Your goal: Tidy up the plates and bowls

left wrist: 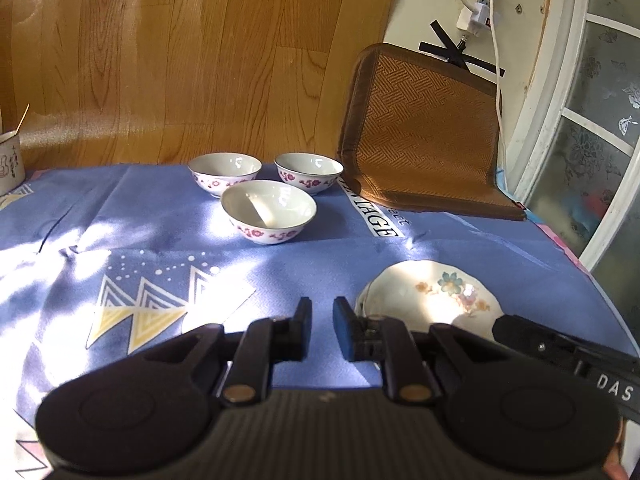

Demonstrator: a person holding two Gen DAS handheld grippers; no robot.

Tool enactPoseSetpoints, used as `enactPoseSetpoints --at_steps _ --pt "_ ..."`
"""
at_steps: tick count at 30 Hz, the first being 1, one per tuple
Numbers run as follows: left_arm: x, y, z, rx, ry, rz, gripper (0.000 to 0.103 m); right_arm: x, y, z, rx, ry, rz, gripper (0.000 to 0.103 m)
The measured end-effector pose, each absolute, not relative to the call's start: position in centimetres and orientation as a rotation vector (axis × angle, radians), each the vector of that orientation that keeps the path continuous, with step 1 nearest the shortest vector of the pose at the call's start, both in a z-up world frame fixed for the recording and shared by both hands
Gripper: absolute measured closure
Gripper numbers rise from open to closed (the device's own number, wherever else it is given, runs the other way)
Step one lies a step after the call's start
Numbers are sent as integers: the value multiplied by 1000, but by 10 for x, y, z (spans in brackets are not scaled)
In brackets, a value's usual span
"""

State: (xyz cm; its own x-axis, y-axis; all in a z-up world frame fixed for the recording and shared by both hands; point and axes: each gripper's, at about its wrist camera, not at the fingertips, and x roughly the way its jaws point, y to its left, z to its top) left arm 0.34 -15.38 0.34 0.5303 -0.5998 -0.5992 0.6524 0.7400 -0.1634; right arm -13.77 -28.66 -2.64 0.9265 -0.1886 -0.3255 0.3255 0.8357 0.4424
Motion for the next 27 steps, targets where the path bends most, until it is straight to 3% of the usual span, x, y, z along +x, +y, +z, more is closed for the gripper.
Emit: enactPoseSetpoints --at_steps 15,27 --pt "-12 -126 -3 120 626 -719 78 -139 -250 -25 480 290 -275 81" --pt "20 -85 -31 89 688 -616 77 -115 -231 -24 452 330 -222 81"
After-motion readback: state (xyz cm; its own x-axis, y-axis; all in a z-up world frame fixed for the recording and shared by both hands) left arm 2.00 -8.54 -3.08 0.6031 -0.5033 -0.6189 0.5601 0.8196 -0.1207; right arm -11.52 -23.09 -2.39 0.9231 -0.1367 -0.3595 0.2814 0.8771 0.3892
